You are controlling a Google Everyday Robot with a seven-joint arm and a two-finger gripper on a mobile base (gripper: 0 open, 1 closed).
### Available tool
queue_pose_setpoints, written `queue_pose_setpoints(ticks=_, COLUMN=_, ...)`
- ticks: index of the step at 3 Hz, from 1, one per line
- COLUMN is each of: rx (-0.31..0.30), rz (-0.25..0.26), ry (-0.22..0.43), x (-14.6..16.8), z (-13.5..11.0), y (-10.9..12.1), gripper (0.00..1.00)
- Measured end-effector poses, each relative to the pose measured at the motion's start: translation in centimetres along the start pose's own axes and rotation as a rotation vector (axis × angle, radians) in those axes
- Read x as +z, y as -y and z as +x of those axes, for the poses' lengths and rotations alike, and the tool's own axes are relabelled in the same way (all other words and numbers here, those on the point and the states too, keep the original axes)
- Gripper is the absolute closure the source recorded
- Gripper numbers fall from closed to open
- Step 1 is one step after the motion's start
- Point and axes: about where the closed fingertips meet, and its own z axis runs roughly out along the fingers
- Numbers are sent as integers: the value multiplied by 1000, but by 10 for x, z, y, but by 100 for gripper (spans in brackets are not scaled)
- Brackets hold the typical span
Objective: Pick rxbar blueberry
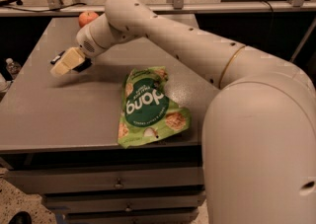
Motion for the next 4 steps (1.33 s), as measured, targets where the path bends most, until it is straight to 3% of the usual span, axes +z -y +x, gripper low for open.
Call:
queue_pose_setpoints(ticks=1, rx=-8, rz=23, ry=-8, x=7, z=7, y=1, gripper=0)
queue_pose_setpoints(ticks=2, rx=-14, rz=39, ry=-14, x=11, z=11, y=0, gripper=16)
queue_pose_setpoints(ticks=4, rx=-12, rz=60, ry=-21, x=12, z=15, y=0, gripper=64)
